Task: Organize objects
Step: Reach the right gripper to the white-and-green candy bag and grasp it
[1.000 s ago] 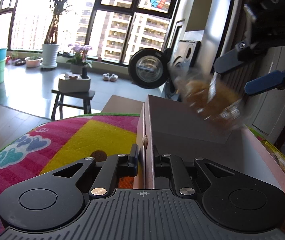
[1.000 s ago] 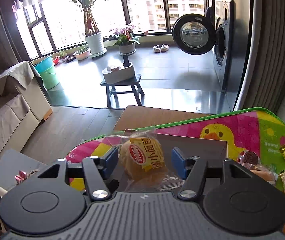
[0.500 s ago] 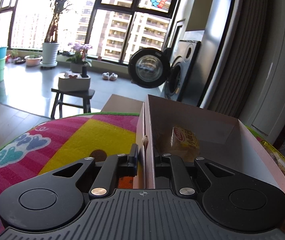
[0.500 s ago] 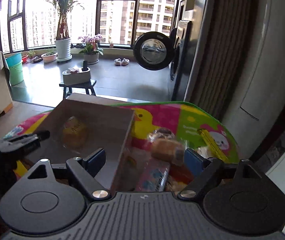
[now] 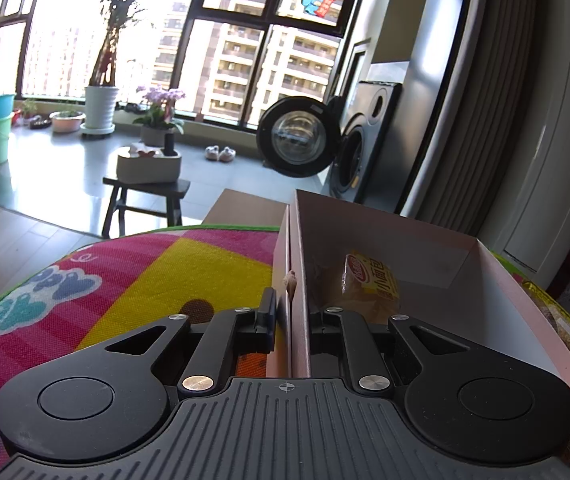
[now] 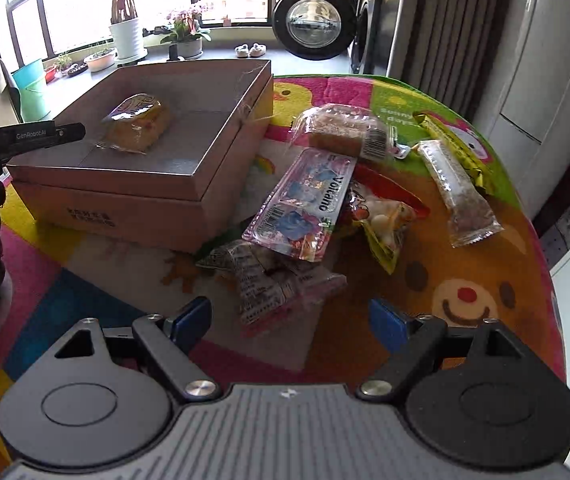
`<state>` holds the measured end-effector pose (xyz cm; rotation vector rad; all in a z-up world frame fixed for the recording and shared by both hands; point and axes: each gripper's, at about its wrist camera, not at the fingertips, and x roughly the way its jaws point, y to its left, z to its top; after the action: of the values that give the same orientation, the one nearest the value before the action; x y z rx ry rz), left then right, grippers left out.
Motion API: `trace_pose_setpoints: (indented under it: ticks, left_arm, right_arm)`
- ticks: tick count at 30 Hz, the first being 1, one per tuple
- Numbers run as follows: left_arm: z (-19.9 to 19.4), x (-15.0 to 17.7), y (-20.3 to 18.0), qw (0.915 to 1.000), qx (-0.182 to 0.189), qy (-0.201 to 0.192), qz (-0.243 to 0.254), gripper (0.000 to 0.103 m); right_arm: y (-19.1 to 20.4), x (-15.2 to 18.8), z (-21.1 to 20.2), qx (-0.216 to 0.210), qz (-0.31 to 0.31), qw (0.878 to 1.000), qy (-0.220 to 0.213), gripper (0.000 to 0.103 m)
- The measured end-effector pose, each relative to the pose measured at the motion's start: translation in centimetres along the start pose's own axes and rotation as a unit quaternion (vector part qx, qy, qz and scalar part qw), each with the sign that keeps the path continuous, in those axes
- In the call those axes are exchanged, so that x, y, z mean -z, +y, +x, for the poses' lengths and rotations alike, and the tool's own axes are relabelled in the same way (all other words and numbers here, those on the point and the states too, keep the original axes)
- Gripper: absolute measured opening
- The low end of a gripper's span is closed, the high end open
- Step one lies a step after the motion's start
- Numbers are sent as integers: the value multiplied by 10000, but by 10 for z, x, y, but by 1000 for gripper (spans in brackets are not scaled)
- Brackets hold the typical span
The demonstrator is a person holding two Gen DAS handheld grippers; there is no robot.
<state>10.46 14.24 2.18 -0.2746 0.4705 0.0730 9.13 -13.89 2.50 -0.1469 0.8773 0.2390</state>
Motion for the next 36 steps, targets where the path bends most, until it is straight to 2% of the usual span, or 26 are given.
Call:
trace_pose_setpoints:
  ticks: [6, 8, 11, 15, 21, 24, 28, 30, 31, 32, 33, 34, 36]
  left_arm:
    - [0, 0, 0, 10000, 2, 0, -2, 15]
    - [0, 0, 0, 10000, 2, 1, -3, 15]
    - [0, 0, 0, 10000, 1, 3, -4, 15]
    - [0, 0, 0, 10000, 3, 1, -6, 15]
    - [0, 0, 1, 10000, 6, 1, -10, 15]
    - [0, 0, 1, 10000, 7, 2, -11, 15]
    - [0, 0, 1, 10000, 4, -1, -7, 15]
    - [0, 0, 1, 10000, 5, -2, -7, 15]
    - [0, 0, 1, 10000, 5, 1, -9, 15]
    - [0, 0, 1, 10000, 7, 2, -10, 15]
    - [0, 0, 1, 10000, 8, 5, -12, 15]
    - [0, 1, 1, 10000, 7, 4, -10, 15]
    - [0, 1, 1, 10000, 8, 4, -12, 15]
  right_arm:
    - [6, -13, 22, -185, -259, 9995, -55, 87]
    - [12, -15, 20, -255, -336, 9991, -6, 87]
    - [19, -11, 9, -656, -308, 9973, 134, 87]
    - [33, -3, -4, -923, -389, 9945, 321, 87]
    - [47, -2, -8, -740, -495, 9957, 236, 87]
    - [40, -9, 2, -577, -198, 9977, 281, 87]
    - [29, -17, 12, -636, 424, 9965, 345, 87]
    - [32, -17, 15, -517, 368, 9973, 360, 86]
    - [35, -15, 13, -417, 243, 9982, 366, 81]
    - [39, -14, 11, -311, 62, 9988, 371, 69]
    - [42, -11, 8, -263, -113, 9990, 349, 65]
    - [43, -10, 4, -307, -201, 9986, 378, 56]
    - [42, -7, -4, -401, -266, 9974, 536, 53]
